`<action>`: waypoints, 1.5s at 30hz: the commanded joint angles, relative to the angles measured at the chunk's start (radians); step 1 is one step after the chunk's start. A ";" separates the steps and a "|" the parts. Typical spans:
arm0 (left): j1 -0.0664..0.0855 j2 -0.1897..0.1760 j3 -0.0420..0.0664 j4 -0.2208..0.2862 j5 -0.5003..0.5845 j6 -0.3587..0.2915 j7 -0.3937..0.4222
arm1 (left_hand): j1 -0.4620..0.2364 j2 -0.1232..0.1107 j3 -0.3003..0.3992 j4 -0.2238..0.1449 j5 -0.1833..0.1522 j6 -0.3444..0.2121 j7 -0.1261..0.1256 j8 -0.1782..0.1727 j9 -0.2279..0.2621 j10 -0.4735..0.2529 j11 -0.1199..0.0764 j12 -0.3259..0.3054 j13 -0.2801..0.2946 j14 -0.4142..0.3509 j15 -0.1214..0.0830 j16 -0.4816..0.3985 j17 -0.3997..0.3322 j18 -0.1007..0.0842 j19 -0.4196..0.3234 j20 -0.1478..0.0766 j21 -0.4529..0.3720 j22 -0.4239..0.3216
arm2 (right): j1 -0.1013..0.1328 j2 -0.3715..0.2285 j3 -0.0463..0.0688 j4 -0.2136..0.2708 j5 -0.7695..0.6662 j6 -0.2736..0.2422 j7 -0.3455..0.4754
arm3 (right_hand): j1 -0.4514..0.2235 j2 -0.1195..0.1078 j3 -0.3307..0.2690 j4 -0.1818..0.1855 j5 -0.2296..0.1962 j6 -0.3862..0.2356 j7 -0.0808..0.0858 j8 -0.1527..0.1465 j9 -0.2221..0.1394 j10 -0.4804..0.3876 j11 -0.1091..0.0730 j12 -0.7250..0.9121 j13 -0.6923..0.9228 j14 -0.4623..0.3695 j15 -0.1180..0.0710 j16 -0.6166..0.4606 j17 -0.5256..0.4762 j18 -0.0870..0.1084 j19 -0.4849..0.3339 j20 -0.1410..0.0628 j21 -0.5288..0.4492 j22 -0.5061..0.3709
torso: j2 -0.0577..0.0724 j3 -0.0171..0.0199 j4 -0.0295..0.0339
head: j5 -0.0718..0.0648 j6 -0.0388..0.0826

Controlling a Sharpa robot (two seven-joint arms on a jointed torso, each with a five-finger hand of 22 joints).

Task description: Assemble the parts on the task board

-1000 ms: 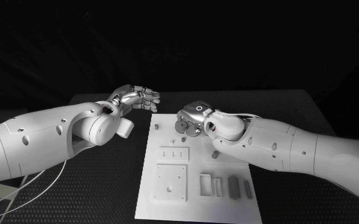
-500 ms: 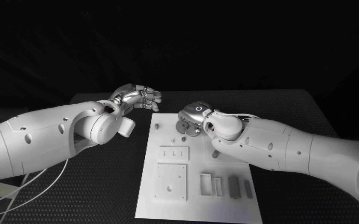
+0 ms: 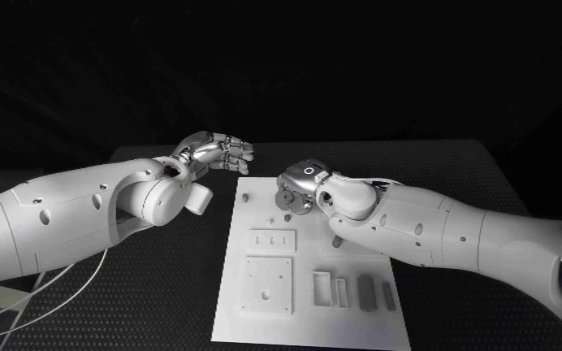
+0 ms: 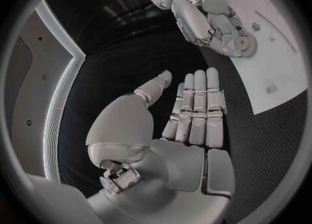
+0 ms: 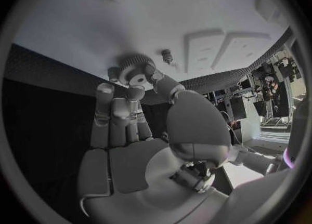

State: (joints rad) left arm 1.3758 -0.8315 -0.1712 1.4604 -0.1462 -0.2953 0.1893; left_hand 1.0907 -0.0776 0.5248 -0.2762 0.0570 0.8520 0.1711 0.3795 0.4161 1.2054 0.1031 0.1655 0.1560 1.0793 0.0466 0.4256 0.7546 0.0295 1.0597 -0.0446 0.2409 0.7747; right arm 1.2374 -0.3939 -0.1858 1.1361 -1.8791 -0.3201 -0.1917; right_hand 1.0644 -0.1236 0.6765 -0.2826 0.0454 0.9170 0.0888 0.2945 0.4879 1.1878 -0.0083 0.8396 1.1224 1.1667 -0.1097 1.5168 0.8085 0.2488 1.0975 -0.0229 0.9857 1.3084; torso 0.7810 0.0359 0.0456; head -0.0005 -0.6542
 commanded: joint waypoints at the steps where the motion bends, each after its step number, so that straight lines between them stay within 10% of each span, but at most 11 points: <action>1: 0.002 -0.001 0.001 0.003 -0.003 0.005 0.006 | -0.004 0.001 -0.001 0.002 -0.003 -0.002 0.004 -0.004 -0.001 0.007 -0.002 -0.007 0.001 0.009 0.002 -0.004 0.001 0.017 0.000 -0.006 -0.005 0.001 | -0.002 0.002 -0.002 -0.004 0.005 0.010 0.008 | -0.001 -0.019 0.002 0.008 0.004 0.032 0.028 -0.022 0.018 -0.007 0.012 -0.004 0.000 -0.007 0.008 -0.005 -0.002 0.013 -0.007 0.003 -0.007 0.011 | 0.000 0.0001 -0.0005 | 0.002 0.000; 33: 0.002 -0.006 0.001 0.005 -0.003 0.002 0.005 | -0.006 -0.001 -0.002 0.003 -0.003 -0.009 0.007 -0.008 -0.004 0.005 0.000 -0.011 0.001 0.010 0.001 -0.009 0.007 0.017 0.001 -0.006 -0.007 0.002 | -0.001 -0.018 -0.002 -0.015 0.070 0.029 0.026 | -0.009 -0.051 0.007 0.041 0.004 -0.042 0.055 -0.061 -0.003 -0.036 0.038 -0.003 0.004 -0.022 0.032 -0.009 -0.002 0.013 -0.012 0.012 -0.017 0.011 | -0.001 0.0004 -0.0009 | 0.000 -0.002; 45: 0.002 -0.012 0.001 -0.002 -0.003 0.001 0.009 | -0.007 0.000 -0.001 0.004 -0.003 -0.010 0.008 -0.008 -0.004 0.005 0.000 -0.012 0.002 0.011 0.001 -0.011 0.009 0.017 0.001 -0.006 -0.008 0.003 | 0.007 -0.097 0.004 0.061 0.145 -0.104 0.050 | -0.004 -0.046 0.006 0.043 0.004 -0.032 0.052 -0.054 -0.001 -0.032 0.035 0.004 0.005 -0.019 0.030 -0.004 0.000 0.013 -0.009 0.011 -0.015 0.014 | -0.002 0.0005 -0.0025 | -0.003 0.003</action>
State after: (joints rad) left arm 1.3758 -0.8430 -0.1712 1.4578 -0.1462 -0.2956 0.1882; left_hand 1.0907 -0.0776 0.5248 -0.2762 0.0570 0.8483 0.1748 0.3747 0.4132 1.2054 0.1031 0.1577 0.1564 1.0827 0.0500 0.4179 0.7622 0.0294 1.0597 -0.0446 0.2371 0.7762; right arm 1.2404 -0.4873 -0.1838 1.1866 -1.7796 -0.3588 -0.1670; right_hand 1.0532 -0.1686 0.6831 -0.2454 0.0463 0.8709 0.1349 0.2358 0.4861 1.1543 0.0252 0.8397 1.1267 1.1464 -0.0827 1.5131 0.8074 0.2489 1.0877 -0.0135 0.9741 1.3084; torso 0.7800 0.0365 0.0438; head -0.0032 -0.6511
